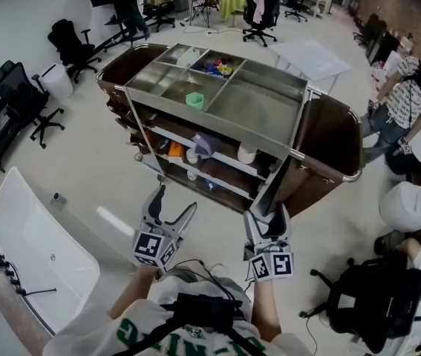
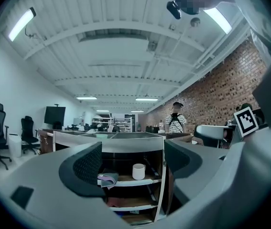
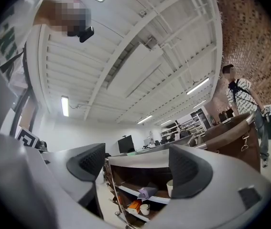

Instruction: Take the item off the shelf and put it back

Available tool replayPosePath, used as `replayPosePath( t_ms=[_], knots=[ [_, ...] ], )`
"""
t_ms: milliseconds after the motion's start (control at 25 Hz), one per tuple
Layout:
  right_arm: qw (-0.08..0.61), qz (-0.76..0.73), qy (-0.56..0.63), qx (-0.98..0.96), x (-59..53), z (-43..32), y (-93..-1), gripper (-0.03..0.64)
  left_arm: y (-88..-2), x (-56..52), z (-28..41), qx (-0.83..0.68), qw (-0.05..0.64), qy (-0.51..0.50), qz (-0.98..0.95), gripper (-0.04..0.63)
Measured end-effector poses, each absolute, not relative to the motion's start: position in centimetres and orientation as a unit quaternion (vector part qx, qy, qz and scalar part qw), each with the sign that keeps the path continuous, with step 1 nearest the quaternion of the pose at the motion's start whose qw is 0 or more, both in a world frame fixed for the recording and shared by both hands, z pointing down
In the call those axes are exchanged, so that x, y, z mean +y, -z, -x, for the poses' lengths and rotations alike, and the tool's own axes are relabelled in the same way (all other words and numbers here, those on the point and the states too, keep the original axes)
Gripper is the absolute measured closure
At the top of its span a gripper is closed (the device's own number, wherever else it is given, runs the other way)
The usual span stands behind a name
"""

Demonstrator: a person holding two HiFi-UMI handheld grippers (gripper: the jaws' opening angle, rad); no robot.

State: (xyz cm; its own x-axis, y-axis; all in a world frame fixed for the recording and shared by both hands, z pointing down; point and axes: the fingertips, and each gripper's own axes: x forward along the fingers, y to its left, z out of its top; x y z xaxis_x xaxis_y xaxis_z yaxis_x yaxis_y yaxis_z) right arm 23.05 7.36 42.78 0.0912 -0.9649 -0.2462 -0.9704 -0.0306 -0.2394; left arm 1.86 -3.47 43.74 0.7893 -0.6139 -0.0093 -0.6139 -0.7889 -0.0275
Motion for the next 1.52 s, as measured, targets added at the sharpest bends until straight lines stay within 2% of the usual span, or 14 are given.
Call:
replayPosePath(
  t_ms=[600, 1520],
  knots=[
    [0.151, 0.720, -0.016, 0.677, 3.7, -23.0, -42.7, 0.195, -44.2, -7.1, -4.5, 0.297, 0.011, -0.028, 0.955, 0.201],
    [0.132, 0.748, -0.013, 0.651, -3.7, -18.3, -42.6, 0.195, -45.3, -15.1, -0.8, 0.253, 0.004, -0.024, 0.967, 0.202]
  ],
)
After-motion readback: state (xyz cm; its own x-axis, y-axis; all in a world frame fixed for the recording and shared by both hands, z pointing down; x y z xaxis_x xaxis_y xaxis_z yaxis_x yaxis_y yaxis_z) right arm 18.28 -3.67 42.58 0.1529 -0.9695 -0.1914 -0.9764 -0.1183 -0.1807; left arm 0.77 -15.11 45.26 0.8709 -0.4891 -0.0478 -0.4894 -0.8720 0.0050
